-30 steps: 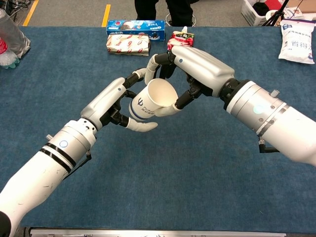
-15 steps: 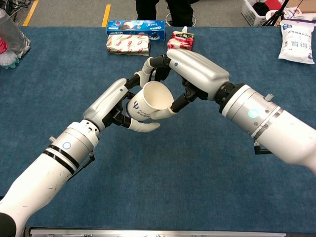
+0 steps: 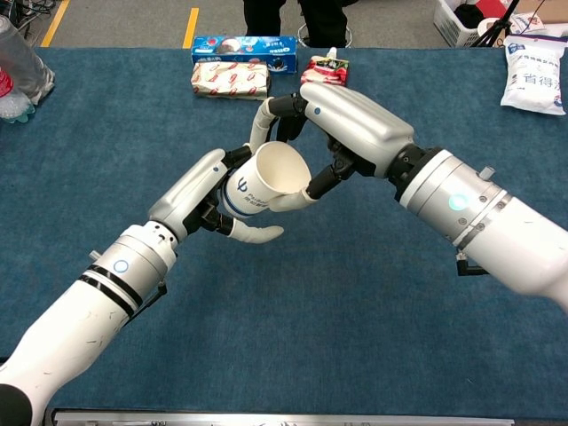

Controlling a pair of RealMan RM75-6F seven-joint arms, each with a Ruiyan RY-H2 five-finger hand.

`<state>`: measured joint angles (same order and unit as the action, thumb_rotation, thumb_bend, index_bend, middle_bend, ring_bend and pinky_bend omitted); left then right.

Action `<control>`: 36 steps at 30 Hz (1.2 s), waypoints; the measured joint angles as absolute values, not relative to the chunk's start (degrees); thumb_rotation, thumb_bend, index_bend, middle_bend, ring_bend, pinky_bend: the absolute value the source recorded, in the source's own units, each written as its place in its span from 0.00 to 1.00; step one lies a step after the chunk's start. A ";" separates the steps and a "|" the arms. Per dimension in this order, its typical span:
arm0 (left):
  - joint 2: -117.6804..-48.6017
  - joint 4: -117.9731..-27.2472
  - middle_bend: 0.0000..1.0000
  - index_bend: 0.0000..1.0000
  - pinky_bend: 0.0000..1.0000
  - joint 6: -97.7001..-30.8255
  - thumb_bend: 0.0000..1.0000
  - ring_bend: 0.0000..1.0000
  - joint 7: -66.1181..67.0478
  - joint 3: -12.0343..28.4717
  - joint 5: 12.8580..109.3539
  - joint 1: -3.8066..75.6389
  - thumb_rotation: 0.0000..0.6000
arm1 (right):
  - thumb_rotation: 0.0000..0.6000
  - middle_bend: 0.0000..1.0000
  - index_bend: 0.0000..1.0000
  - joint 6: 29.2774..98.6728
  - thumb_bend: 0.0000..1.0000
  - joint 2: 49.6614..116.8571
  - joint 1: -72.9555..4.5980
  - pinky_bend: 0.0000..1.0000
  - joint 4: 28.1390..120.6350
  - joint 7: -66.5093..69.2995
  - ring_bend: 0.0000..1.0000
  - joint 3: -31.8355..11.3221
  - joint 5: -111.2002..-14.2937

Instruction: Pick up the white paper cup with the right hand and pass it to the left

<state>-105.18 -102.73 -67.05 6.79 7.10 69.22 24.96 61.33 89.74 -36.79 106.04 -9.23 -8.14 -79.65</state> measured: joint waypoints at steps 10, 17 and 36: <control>-105.96 -102.37 0.30 0.30 0.46 -67.87 0.14 0.27 7.18 7.27 69.63 24.97 1.00 | 1.00 0.46 0.49 60.97 0.00 89.61 -37.16 0.37 106.28 -10.00 0.42 -8.24 -78.97; -107.28 -101.31 0.47 0.41 0.53 -69.52 0.14 0.40 7.21 7.16 70.31 24.31 1.00 | 1.00 0.46 0.49 60.96 0.00 89.51 -37.26 0.36 106.42 -10.10 0.42 -8.23 -78.81; -108.97 -100.16 0.58 0.54 0.63 -70.46 0.14 0.51 7.54 6.91 70.67 23.55 1.00 | 1.00 0.46 0.49 60.05 0.00 88.50 -37.83 0.36 107.76 -12.00 0.42 -8.24 -76.86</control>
<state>-108.97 -100.16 -70.46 7.54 6.91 70.67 23.55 60.05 88.50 -37.83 107.76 -12.00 -8.24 -76.86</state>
